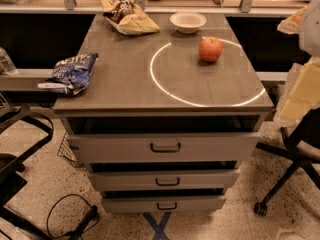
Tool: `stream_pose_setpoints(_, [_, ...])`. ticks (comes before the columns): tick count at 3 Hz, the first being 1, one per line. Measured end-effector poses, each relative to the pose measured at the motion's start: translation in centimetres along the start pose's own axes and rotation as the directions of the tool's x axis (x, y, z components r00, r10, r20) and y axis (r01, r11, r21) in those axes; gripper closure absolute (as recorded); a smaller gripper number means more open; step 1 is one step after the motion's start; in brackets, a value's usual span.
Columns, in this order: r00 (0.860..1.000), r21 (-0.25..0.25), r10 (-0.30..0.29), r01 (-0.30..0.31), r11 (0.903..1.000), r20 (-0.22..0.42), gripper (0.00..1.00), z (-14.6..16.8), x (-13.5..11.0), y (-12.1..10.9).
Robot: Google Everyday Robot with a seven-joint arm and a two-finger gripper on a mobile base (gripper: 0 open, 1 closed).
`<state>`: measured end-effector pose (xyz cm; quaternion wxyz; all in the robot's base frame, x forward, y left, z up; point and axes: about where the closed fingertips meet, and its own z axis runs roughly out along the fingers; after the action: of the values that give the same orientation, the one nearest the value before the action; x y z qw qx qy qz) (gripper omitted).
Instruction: Move apple near blue chip bag
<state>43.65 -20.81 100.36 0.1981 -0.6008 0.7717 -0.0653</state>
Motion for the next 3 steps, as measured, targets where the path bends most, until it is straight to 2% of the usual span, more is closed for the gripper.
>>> stream_pose_setpoints(1, [1.0, 0.0, 0.0, 0.0, 1.0, 0.0, 0.0, 0.0, 0.0, 0.0])
stream_pose_setpoints(2, [1.0, 0.03, 0.02, -0.02, 0.9994, 0.023, 0.0, 0.2, 0.0, -0.4])
stream_pose_setpoints(3, [0.987, 0.069, 0.123, -0.13, 0.989, 0.103, 0.0, 2.2, 0.8, -2.3])
